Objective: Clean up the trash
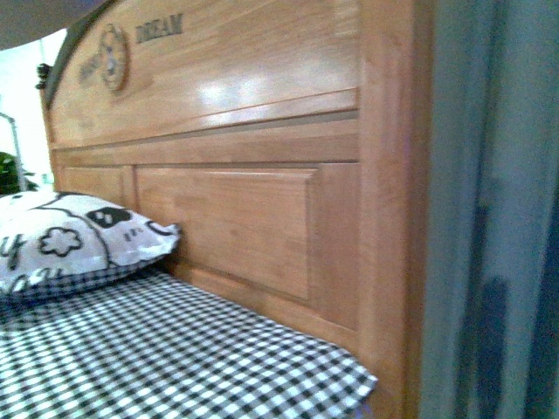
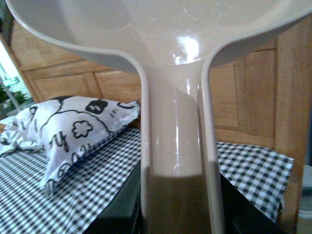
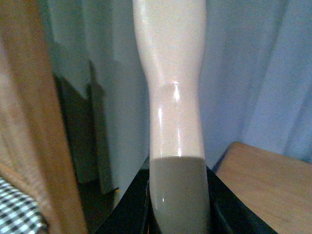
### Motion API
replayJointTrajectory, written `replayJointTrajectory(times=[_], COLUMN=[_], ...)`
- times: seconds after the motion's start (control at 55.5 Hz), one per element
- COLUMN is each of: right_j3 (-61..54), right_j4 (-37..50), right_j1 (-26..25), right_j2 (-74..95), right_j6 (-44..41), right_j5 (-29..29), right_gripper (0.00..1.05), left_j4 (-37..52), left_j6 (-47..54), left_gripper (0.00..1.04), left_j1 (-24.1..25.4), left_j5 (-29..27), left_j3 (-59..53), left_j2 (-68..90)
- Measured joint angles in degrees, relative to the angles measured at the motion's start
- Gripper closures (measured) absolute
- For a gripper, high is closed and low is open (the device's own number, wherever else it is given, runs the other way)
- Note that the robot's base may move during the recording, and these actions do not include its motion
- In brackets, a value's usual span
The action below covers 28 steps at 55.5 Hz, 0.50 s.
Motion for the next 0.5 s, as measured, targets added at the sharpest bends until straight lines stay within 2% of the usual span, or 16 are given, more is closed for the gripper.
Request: replayJointTrajectory(times=[0.504], right_j3=[-0.02], right_j4=[0.00], right_j1=[-0.02], right_j2=[0.00], right_j6=[0.00], right_j5=[0.00], right_gripper=[0.85], left_j4=[-0.02], left_j6=[0.00], left_gripper=[0.79], left_j1=[0.00], left_j5=[-0.02], left_j3=[-0.02], left_j2=[0.02])
